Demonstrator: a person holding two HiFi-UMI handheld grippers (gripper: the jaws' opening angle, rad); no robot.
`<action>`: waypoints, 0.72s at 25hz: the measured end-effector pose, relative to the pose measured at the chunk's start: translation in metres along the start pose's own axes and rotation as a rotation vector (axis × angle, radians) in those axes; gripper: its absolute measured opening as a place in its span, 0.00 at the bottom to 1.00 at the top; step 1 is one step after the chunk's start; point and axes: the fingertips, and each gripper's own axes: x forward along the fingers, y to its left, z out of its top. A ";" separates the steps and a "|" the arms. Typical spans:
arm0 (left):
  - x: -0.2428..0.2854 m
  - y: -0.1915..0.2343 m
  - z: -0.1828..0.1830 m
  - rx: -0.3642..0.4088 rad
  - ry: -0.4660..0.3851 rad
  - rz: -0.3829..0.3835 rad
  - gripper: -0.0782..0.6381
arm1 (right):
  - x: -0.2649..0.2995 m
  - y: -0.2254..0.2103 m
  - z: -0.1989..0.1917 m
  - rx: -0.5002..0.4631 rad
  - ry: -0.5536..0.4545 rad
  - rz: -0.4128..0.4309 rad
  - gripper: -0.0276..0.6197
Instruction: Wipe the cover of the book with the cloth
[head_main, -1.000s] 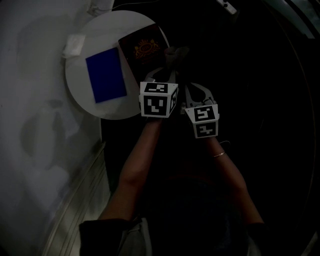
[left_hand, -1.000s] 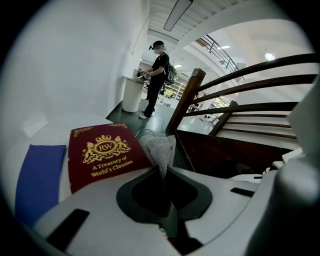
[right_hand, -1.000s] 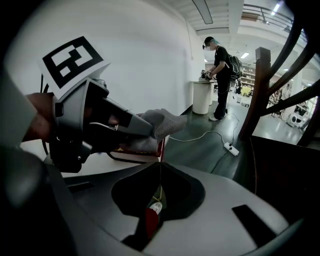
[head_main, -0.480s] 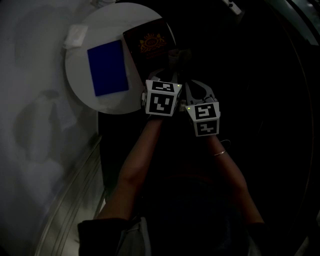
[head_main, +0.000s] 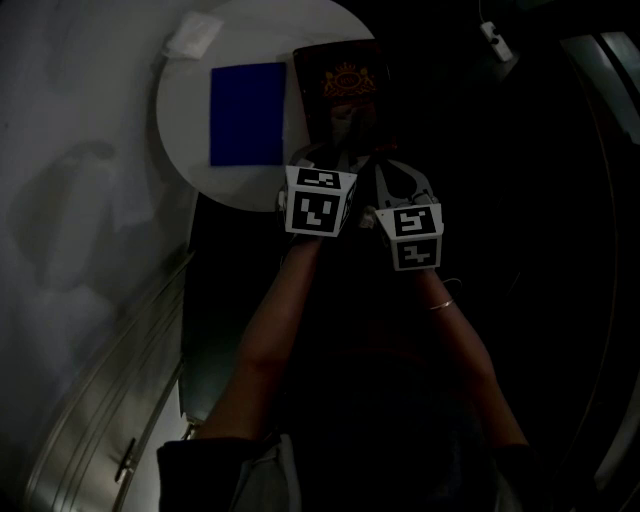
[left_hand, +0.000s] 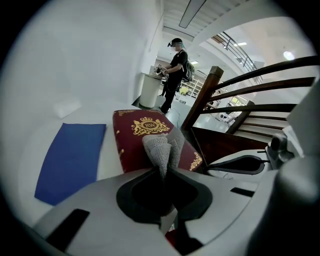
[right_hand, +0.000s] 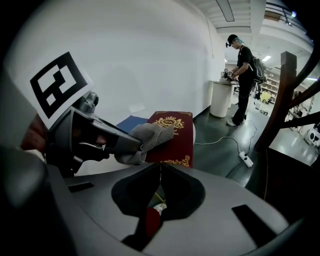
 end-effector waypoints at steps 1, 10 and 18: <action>-0.002 0.005 -0.001 -0.010 -0.002 0.010 0.16 | 0.002 0.003 0.002 -0.008 0.000 0.007 0.09; -0.018 0.042 -0.009 -0.080 -0.024 0.077 0.16 | 0.019 0.018 0.015 -0.066 0.007 0.052 0.09; -0.028 0.061 -0.013 -0.116 -0.025 0.107 0.16 | 0.032 0.018 0.016 -0.062 0.022 0.061 0.09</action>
